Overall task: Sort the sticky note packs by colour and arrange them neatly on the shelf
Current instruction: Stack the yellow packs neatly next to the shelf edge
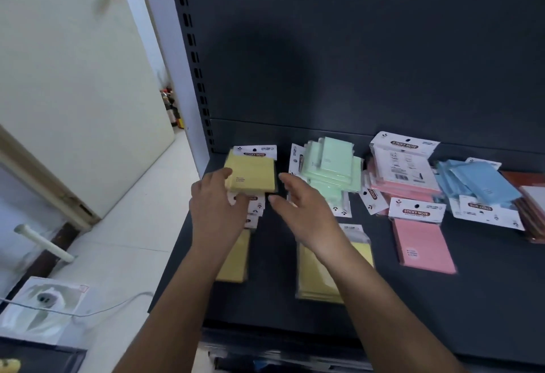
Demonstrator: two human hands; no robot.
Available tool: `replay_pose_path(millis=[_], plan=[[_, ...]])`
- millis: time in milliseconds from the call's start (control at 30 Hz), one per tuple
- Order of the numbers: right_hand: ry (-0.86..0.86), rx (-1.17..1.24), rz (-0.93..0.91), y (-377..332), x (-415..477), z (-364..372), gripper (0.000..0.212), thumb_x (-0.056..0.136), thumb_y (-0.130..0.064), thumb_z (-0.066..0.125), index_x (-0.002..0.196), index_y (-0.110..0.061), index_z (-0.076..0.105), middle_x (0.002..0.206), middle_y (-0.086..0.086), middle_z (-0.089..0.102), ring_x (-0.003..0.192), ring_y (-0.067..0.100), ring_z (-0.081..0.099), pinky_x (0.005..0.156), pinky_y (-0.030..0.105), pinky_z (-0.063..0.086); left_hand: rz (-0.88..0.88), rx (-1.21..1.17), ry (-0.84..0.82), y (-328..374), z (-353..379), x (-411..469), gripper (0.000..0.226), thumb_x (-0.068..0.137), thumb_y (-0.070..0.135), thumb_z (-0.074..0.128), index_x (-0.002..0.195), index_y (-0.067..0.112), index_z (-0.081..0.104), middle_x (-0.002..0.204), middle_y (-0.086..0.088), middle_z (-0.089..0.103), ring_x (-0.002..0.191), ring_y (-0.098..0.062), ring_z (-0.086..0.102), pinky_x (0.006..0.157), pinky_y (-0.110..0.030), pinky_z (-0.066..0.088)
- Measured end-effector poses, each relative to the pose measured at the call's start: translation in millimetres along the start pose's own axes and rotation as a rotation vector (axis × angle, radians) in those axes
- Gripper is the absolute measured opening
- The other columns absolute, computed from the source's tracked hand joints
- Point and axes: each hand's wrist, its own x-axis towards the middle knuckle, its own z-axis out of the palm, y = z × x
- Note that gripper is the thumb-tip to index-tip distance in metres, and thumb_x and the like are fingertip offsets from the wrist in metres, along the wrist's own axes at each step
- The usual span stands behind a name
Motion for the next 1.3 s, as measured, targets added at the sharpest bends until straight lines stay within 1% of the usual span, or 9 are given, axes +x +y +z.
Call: replay_pose_path(millis=[200, 300, 433, 600, 700, 833, 933, 1067, 1300], plan=[[0.029, 0.011, 0.127, -11, 45, 32, 0.034, 0.086, -0.013, 0.051, 0.119, -0.014, 0.049, 0.113, 0.004, 0.058, 0.102, 0.02, 0.055, 0.086, 0.033, 0.047, -0.025, 0.066, -0.158, -6, 2, 22, 0.049, 0.088, 0.011, 0.048, 0.136, 0.013, 0.036, 0.129, -0.009, 0.051, 0.124, -0.026, 0.036, 0.095, -0.034, 0.031], [0.052, 0.099, 0.181, -12, 50, 36, 0.04, 0.088, -0.011, 0.049, 0.128, -0.014, 0.043, 0.106, -0.003, 0.054, 0.096, 0.014, 0.051, 0.082, 0.026, 0.041, -0.031, 0.001, -0.191, -8, 2, 25, 0.051, 0.089, 0.011, 0.046, 0.139, 0.015, 0.035, 0.136, -0.007, 0.045, 0.129, -0.023, 0.035, 0.104, -0.034, 0.032], [0.114, 0.132, 0.176, -12, 45, 38, 0.052, 0.089, -0.014, 0.05, 0.14, -0.015, 0.036, 0.135, 0.0, 0.046, 0.119, 0.014, 0.046, 0.099, 0.026, 0.038, -0.231, -0.499, -0.13, 1, -4, 22, 0.038, 0.09, 0.006, 0.048, 0.126, 0.019, 0.049, 0.123, 0.004, 0.053, 0.106, -0.009, 0.05, 0.068, -0.004, 0.042], [0.207, 0.256, 0.054, -19, 31, 32, 0.037, 0.09, -0.012, 0.055, 0.126, -0.019, 0.047, 0.114, -0.01, 0.055, 0.103, 0.006, 0.053, 0.091, 0.021, 0.045, -0.306, -0.781, -0.024, 8, -13, 14, 0.024, 0.087, 0.011, 0.06, 0.103, 0.027, 0.054, 0.109, -0.013, 0.061, 0.094, -0.031, 0.064, 0.075, -0.042, 0.056], [0.252, 0.277, -0.022, -18, 20, 23, 0.029, 0.089, -0.009, 0.057, 0.111, -0.026, 0.048, 0.096, -0.021, 0.055, 0.082, -0.001, 0.055, 0.075, 0.015, 0.049, -0.271, -0.753, -0.061, 9, -20, 4, 0.028, 0.087, 0.009, 0.061, 0.107, 0.026, 0.053, 0.104, -0.012, 0.062, 0.087, -0.03, 0.064, 0.074, -0.042, 0.055], [0.194, 0.178, -0.039, 3, -10, 16, 0.032, 0.089, -0.01, 0.058, 0.112, -0.03, 0.049, 0.096, -0.019, 0.056, 0.068, -0.001, 0.051, 0.067, 0.015, 0.047, -0.183, -0.625, -0.179, 1, -22, -21, 0.033, 0.085, 0.004, 0.062, 0.109, 0.026, 0.054, 0.092, -0.001, 0.061, 0.07, -0.002, 0.057, 0.061, -0.014, 0.045], [0.188, 0.007, -0.035, 26, -36, 20, 0.033, 0.087, -0.012, 0.059, 0.114, -0.029, 0.051, 0.101, -0.007, 0.055, 0.076, 0.008, 0.053, 0.073, 0.022, 0.047, -0.145, -0.484, -0.254, -5, -17, -45, 0.035, 0.084, 0.003, 0.062, 0.107, 0.028, 0.053, 0.082, 0.0, 0.058, 0.061, -0.002, 0.054, 0.05, -0.007, 0.041], [0.244, -0.197, -0.119, 40, -58, 25, 0.031, 0.09, -0.013, 0.055, 0.119, -0.022, 0.052, 0.105, -0.01, 0.047, 0.086, -0.001, 0.047, 0.075, 0.01, 0.035, -0.073, -0.332, -0.301, -8, -5, -68, 0.04, 0.084, 0.005, 0.062, 0.11, 0.03, 0.045, 0.093, 0.009, 0.051, 0.076, -0.005, 0.054, 0.058, -0.008, 0.042], [0.366, -0.499, -0.261, 63, -68, 30, 0.035, 0.086, -0.027, 0.041, 0.112, -0.013, 0.059, 0.104, 0.002, 0.06, 0.1, 0.007, 0.044, 0.098, 0.037, 0.04, 0.053, -0.078, -0.277, 2, 5, -86, 0.045, 0.087, 0.006, 0.055, 0.128, 0.017, 0.04, 0.117, 0.001, 0.049, 0.089, -0.012, 0.049, 0.066, -0.012, 0.033]])
